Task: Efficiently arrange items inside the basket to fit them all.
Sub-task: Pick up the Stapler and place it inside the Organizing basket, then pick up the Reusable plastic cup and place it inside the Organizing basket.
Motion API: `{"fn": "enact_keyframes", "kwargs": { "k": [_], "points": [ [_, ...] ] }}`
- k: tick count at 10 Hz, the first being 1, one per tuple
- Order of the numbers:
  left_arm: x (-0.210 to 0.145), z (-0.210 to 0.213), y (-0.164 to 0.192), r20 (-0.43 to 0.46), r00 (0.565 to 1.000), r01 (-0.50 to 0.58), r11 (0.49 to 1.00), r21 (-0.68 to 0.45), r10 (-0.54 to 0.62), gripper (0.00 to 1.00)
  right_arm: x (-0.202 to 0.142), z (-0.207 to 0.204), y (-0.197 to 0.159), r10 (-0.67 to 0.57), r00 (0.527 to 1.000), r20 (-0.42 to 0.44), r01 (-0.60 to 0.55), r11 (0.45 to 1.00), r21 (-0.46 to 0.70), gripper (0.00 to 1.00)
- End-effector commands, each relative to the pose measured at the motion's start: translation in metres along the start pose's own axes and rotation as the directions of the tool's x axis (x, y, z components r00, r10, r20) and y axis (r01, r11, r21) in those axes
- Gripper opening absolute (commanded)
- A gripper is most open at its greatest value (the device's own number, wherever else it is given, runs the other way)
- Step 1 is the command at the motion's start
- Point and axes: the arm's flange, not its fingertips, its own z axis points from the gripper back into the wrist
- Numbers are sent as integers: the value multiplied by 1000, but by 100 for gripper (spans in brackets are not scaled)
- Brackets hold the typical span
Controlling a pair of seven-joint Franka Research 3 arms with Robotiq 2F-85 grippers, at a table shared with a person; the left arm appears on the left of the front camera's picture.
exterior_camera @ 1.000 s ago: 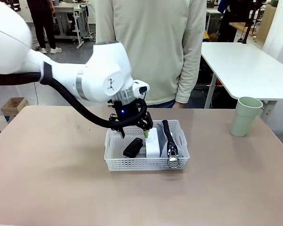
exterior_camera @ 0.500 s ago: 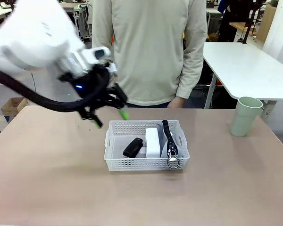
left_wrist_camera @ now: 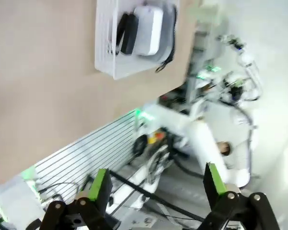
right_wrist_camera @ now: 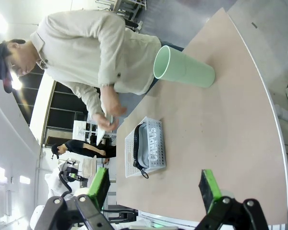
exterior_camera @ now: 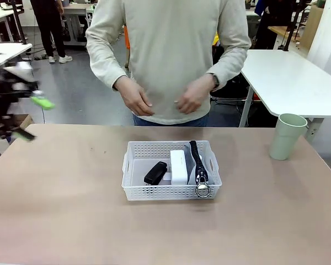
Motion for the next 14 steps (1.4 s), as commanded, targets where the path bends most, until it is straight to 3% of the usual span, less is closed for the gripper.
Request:
{"fn": "enact_keyframes", "kwargs": {
  "k": [1,3,4,14],
  "points": [
    [5,30,91,183,982,96,949,-301,-41,100,0,-1,1,27,1000,13,-27,999,24,100],
    [9,39,165,179,982,24,896,-443,62,100,0,-1,1,27,1000,13,-27,999,24,100],
    [-12,49,109,184,981,-2,961,-277,55,100,0,-1,1,27,1000,13,-27,999,24,100],
    [-12,49,109,184,981,-2,961,-277,55,100,0,-1,1,27,1000,13,-27,999,24,100]
  ]
}}
